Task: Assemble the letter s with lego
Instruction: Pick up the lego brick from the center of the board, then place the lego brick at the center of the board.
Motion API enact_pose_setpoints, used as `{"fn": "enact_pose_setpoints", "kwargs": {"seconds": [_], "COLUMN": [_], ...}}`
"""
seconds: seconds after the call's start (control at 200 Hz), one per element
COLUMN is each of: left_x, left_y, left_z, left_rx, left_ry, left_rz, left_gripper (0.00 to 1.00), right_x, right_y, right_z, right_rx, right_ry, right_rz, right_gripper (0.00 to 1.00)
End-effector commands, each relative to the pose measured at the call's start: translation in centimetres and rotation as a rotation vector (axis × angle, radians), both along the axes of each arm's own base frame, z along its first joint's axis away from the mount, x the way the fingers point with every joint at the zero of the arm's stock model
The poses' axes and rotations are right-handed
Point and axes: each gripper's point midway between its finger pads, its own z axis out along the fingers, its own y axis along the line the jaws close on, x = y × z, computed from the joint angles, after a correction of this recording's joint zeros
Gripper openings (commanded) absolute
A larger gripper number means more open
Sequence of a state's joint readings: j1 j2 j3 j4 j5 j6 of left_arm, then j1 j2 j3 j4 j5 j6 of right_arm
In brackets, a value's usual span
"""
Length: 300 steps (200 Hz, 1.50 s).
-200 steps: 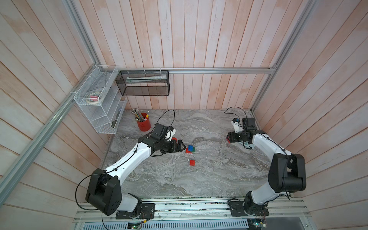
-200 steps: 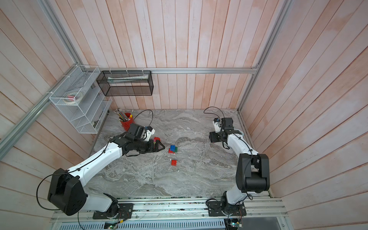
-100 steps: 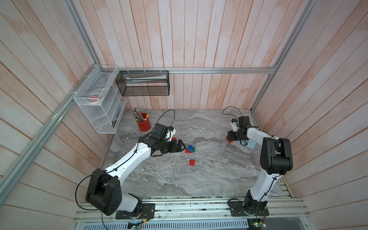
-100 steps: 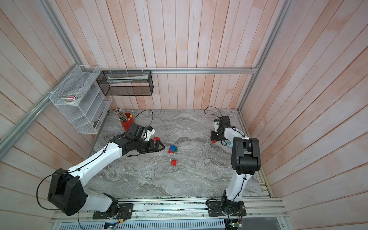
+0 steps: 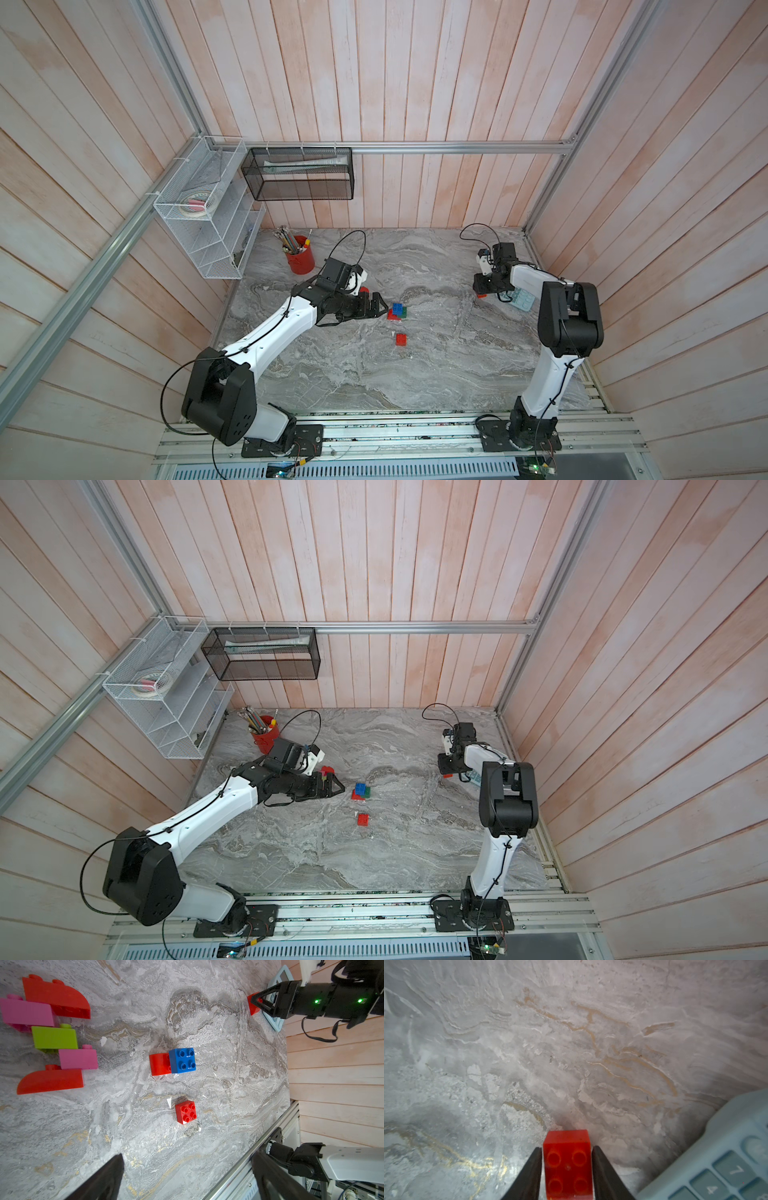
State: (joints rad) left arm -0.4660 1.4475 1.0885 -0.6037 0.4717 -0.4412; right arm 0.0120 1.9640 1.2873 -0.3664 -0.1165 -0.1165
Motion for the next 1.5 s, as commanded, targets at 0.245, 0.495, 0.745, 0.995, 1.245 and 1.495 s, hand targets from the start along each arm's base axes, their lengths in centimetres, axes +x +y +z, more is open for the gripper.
{"fn": "enact_pose_setpoints", "kwargs": {"seconds": [0.245, 0.495, 0.745, 0.995, 1.245, 1.495], "left_x": [0.1, 0.2, -0.5, -1.8, -3.0, -4.0], "left_y": [-0.3, 0.0, 1.2, 3.1, 4.1, 4.8], "left_z": [-0.2, 0.1, 0.5, 0.3, 0.3, 0.4], "left_rx": [0.001, 0.013, 0.038, 0.066, 0.083, 0.088], "left_ry": [-0.009, -0.015, -0.024, -0.027, -0.038, -0.052], "left_rz": [-0.019, -0.019, -0.011, 0.000, 0.006, 0.011], "left_gripper": [1.00, 1.00, 1.00, 1.00, 1.00, 1.00], "right_x": [-0.2, -2.7, -8.4, -14.9, -20.1, -24.2], "right_y": [0.0, 3.0, 8.9, 15.9, 18.7, 21.0], "right_z": [-0.3, 1.2, 2.2, 2.2, 0.1, -1.4], "right_rx": [-0.054, -0.033, 0.023, 0.181, 0.211, 0.199], "right_ry": [0.038, 0.060, 0.090, 0.223, 0.352, 0.431], "right_rz": [-0.025, -0.155, -0.371, -0.547, -0.733, -0.815], "right_gripper": [0.28, 0.25, 0.24, 0.26, 0.26, 0.25]}}
